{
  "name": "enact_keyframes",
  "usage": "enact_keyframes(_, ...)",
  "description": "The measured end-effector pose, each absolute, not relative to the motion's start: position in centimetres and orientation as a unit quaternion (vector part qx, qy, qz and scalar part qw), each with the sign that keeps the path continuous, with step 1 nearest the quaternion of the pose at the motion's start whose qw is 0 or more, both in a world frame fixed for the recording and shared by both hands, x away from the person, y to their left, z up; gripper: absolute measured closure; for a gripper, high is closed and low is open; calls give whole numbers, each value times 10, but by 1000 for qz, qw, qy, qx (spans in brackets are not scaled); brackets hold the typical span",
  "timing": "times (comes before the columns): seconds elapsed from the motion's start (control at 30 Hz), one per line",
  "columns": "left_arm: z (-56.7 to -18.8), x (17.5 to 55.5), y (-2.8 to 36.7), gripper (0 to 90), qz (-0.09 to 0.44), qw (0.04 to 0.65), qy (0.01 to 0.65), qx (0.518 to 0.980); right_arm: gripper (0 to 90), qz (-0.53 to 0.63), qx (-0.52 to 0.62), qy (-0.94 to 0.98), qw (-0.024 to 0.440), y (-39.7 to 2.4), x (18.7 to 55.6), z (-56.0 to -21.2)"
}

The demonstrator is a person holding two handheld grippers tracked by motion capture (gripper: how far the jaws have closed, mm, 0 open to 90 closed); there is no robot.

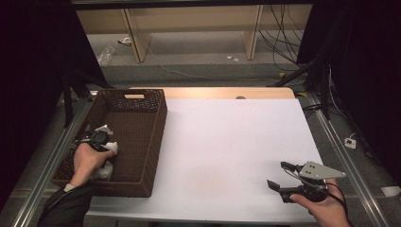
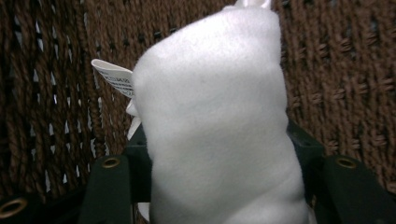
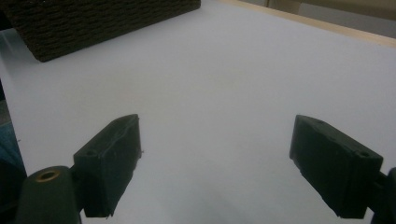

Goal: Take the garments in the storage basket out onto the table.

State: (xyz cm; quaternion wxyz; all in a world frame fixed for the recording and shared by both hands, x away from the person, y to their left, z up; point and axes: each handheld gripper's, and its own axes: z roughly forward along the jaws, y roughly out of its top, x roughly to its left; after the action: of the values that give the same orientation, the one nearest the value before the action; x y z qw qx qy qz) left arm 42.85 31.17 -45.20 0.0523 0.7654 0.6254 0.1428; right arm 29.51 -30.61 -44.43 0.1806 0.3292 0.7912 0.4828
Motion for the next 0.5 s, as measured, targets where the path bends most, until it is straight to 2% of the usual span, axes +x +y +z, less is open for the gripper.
enact_keyframes(0.5,-438,423,309,432,169,123,604,769,172,483,331,790,182,-306,295,-444)
